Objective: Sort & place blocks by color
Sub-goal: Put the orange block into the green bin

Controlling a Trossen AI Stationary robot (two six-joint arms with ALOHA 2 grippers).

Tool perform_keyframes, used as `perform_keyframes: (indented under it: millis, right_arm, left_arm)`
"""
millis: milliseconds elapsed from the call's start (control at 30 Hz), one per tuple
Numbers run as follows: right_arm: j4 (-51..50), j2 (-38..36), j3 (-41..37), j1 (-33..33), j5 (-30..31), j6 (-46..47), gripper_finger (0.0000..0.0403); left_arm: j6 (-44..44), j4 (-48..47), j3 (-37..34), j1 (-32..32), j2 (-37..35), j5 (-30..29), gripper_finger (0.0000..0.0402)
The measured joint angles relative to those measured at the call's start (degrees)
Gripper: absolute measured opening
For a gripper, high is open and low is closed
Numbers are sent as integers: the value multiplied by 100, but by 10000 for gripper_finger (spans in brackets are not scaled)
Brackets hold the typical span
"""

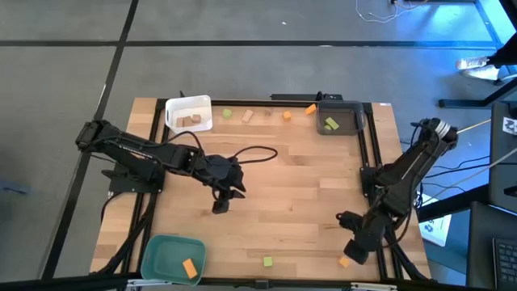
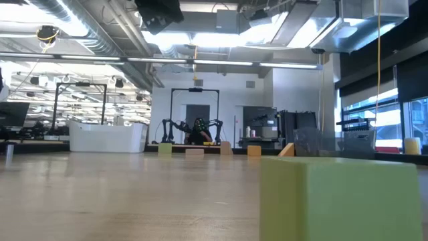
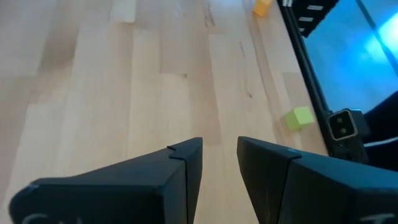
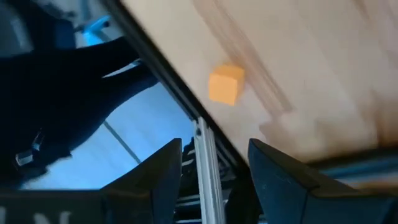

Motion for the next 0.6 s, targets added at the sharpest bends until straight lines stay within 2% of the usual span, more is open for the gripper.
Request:
perform_keyframes:
  millis: [167,600]
  right_arm:
    - [204,223,0,43,-28,752,184]
    - [574,987,0,57,-29,806,184]
  left_arm:
    - [-20,13,0,-4,0,-273,94]
    - [-20,157,0,-2,2,-322,94]
